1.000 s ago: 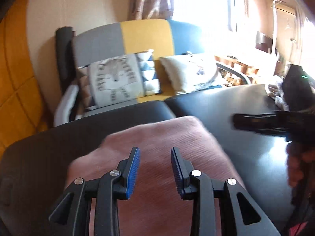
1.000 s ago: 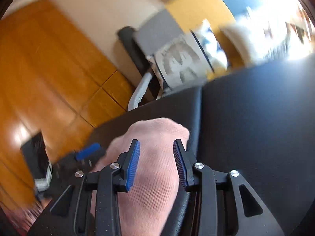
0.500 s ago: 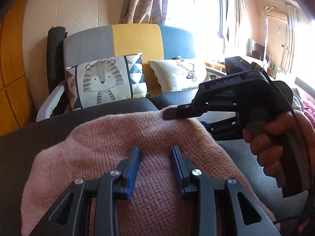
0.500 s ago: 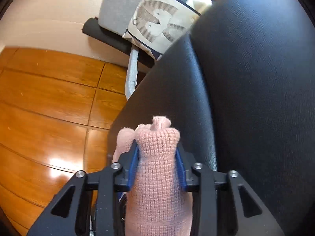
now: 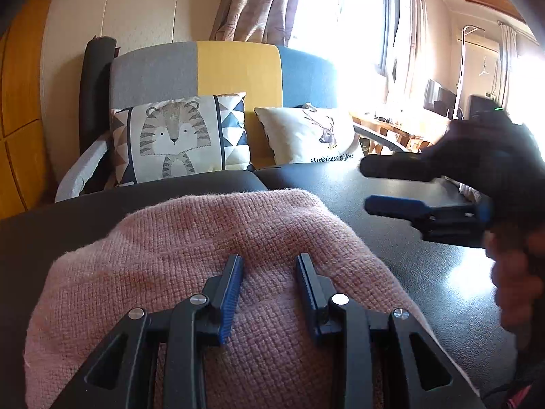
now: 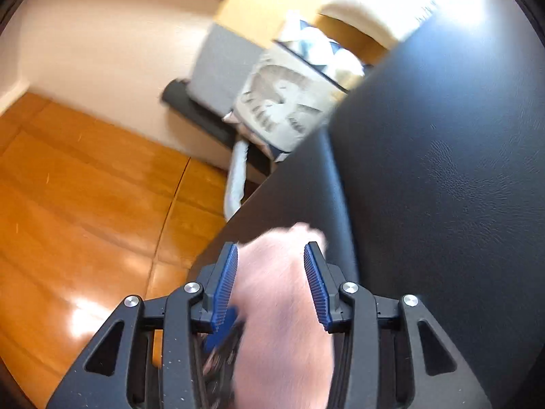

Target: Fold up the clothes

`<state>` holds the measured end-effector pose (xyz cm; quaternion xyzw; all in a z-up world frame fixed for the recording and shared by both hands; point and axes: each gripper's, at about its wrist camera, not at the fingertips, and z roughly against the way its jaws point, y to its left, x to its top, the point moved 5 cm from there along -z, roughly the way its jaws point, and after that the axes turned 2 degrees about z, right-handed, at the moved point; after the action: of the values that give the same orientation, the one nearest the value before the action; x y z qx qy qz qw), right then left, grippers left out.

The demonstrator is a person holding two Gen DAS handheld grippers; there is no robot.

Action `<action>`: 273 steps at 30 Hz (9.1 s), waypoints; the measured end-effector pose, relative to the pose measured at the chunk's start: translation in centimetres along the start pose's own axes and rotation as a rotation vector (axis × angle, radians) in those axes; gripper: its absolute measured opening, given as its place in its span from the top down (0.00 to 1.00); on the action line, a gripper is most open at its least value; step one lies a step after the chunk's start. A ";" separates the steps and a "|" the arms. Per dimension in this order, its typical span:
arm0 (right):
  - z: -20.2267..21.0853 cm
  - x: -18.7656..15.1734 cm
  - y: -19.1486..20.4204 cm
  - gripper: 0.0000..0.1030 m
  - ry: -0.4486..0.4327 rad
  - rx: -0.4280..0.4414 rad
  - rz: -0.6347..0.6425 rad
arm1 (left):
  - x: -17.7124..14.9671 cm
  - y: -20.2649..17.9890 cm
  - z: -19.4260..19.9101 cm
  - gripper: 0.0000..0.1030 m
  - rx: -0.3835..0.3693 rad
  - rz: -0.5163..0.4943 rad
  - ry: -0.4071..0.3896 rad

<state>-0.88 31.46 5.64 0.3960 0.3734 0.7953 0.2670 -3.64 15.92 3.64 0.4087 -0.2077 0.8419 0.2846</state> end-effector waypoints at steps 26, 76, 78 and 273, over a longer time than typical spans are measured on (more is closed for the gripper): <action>-0.5 -8.1 7.1 0.57 0.106 -0.240 0.534 | -3.0 8.2 6.6 0.67 0.208 0.109 0.063; -1.5 -3.4 2.1 0.25 0.245 -0.116 0.166 | -6.8 21.7 3.4 0.46 -0.316 0.786 0.367; -1.8 -3.3 1.9 0.25 0.249 -0.105 0.144 | -6.3 21.4 3.2 0.41 -0.308 0.759 0.379; -32.8 -30.2 43.4 0.21 0.436 0.032 1.165 | -13.3 42.4 37.7 0.73 1.210 0.914 0.003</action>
<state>-17.28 -27.91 14.23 0.3671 0.1537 0.8673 -0.2991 -2.98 -42.05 9.85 0.3656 0.1421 0.8438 -0.3663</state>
